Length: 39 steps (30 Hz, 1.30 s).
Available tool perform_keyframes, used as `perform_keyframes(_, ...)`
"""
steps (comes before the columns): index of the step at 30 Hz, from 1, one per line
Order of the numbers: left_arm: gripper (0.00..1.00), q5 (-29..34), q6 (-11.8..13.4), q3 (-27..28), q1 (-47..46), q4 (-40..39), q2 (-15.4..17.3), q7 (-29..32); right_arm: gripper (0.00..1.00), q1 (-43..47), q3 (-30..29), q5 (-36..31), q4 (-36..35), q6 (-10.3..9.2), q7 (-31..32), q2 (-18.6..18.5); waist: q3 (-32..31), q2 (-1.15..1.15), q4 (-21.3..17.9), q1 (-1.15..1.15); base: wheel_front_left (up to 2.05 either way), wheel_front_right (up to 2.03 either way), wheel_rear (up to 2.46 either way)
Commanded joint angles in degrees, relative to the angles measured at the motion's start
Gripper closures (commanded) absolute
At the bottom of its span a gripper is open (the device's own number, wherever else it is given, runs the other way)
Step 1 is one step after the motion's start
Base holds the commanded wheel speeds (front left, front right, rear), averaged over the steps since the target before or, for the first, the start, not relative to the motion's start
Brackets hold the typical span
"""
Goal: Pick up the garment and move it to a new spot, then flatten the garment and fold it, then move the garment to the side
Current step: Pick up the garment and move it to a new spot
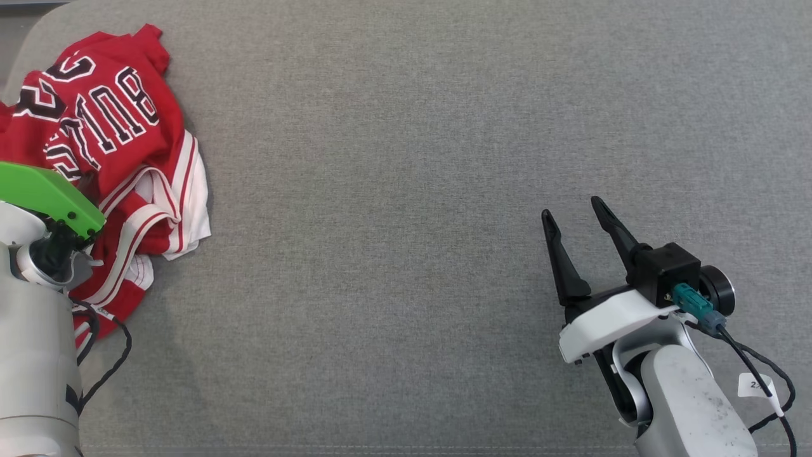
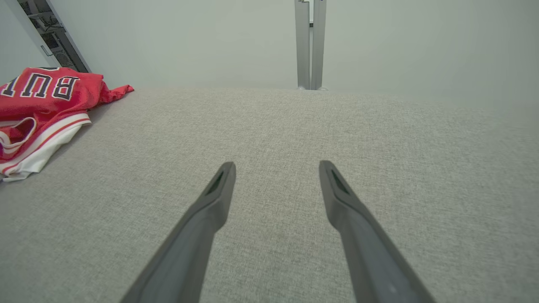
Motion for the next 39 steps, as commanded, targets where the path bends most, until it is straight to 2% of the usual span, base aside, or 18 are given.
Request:
perform_keyframes(1, 0.87, -0.38, 0.04, -0.10, 0.44, -0.29, 0.26, -0.39, 0.00, 0.17, -0.07, 0.41, 0.25, 0.03, -0.34, -0.18, 0.09, 0.00, -0.74, 0.00, 0.00, 0.00, 0.00)
perform_keyframes(2, 1.00, -0.38, -0.10, -0.19, 0.54, -0.50, 0.29, -0.47, 0.00, 0.28, -0.11, 0.45, 0.46, 0.03, -0.34, -0.18, -0.29, 0.00, -0.67, 0.00, 0.00, 0.00, 0.00)
perform_keyframes(7, 1.00, -1.01, -0.63, 0.02, -0.14, -1.75, 0.23, -2.25, 0.00, 0.87, 0.21, 1.60, 1.74, 0.03, -1.22, -0.18, -3.44, 0.00, 0.25, 0.00, 0.00, 0.00, 0.00)
perform_keyframes(13, 1.00, -2.10, -2.65, 0.17, -4.03, -6.31, -3.06, -9.82, 0.00, 1.75, 0.61, 3.35, 3.76, 0.03, -2.11, -0.18, -8.22, 0.00, 1.14, 0.00, 0.00, 0.00, 0.00)
perform_keyframes(18, 1.00, -2.24, -4.92, -2.64, -8.26, -10.75, -6.48, -13.44, 0.00, 1.71, 0.53, 4.75, 4.75, 0.03, -3.20, -0.19, -10.91, 0.00, -0.33, 0.00, 0.00, 0.00, 0.00)
perform_keyframes(23, 1.00, -4.28, -6.25, -6.47, -11.57, -16.24, -10.43, -15.17, 0.00, 2.74, 0.03, 6.34, 6.16, 0.03, -4.33, -0.20, -12.99, 0.00, -3.70, 0.00, 0.00, 0.00, 0.00)
perform_keyframes(27, 1.00, -5.96, -6.58, -10.76, -12.93, -20.64, -11.93, -15.65, 0.00, 3.46, -0.40, 6.99, 7.10, 0.03, -4.94, -0.17, -13.83, 0.00, -7.06, 0.00, 0.00, 0.00, 0.00)
perform_keyframes(33, 1.00, -9.58, -6.57, -16.78, -11.68, -24.38, -12.72, -16.78, 0.00, 3.16, -0.56, 7.24, 7.43, 0.03, -5.54, -0.17, -13.26, 0.00, -12.78, 0.00, 0.00, 0.00, 0.00)
perform_keyframes(39, 1.00, -17.60, -4.37, -25.67, -8.69, -25.53, -12.69, -19.41, 0.00, 1.84, -0.29, 7.82, 7.19, 0.03, -5.99, -0.15, -10.59, 0.00, -17.73, 0.00, 0.00, 0.00, 0.00)
